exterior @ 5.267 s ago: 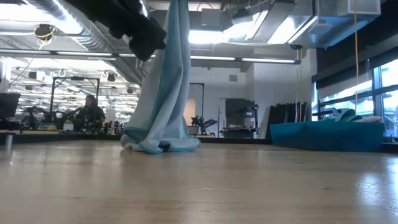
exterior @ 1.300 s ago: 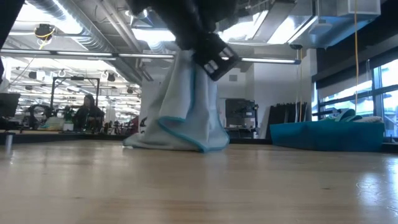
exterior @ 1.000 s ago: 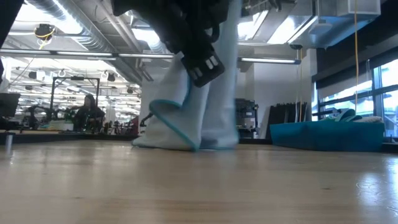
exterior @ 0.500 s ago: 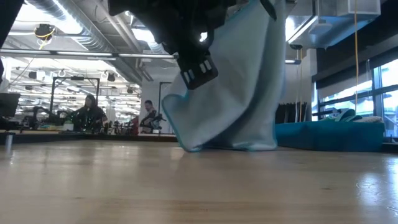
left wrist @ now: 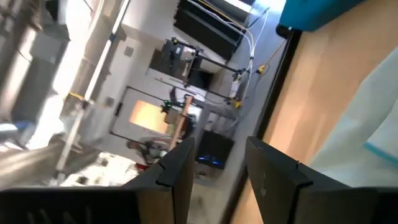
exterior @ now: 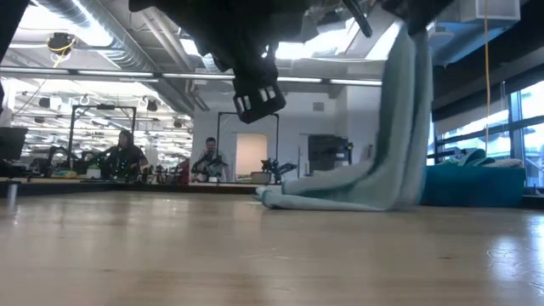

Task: Fold microfiber towels
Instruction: Fold the light blue microfiber cloth

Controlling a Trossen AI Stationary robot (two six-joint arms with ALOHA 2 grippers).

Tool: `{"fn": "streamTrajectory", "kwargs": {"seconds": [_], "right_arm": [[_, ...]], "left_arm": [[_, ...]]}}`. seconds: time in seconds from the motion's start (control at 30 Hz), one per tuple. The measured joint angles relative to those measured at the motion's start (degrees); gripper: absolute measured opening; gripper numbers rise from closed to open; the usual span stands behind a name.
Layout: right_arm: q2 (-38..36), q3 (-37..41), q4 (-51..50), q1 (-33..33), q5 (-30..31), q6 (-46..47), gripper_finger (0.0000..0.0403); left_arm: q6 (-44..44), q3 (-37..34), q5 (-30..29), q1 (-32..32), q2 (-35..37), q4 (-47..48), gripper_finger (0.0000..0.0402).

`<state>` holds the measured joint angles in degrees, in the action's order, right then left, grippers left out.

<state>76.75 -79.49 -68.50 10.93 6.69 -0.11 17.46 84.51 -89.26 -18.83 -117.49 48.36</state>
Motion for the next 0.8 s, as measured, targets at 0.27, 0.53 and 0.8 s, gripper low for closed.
{"fn": "streamTrajectory", "kwargs": {"seconds": [0.27, 0.53, 0.8], "right_arm": [[-0.02, 12.35, 12.0, 1.39, -1.39, 1.26, 0.0012], [-0.03, 21.56, 22.76, 1.36, -1.37, 0.43, 0.0012], [-0.02, 24.95, 24.46, 1.36, -1.26, -0.65, 0.0012]], "left_arm": [[12.9, 0.01, 11.14, -1.2, 0.0, -5.34, 0.0136], [3.0, -0.04, 26.63, 1.71, -2.07, -10.93, 0.0141], [-24.65, -0.06, 50.26, 9.44, -4.23, -19.38, 0.0143]]}}
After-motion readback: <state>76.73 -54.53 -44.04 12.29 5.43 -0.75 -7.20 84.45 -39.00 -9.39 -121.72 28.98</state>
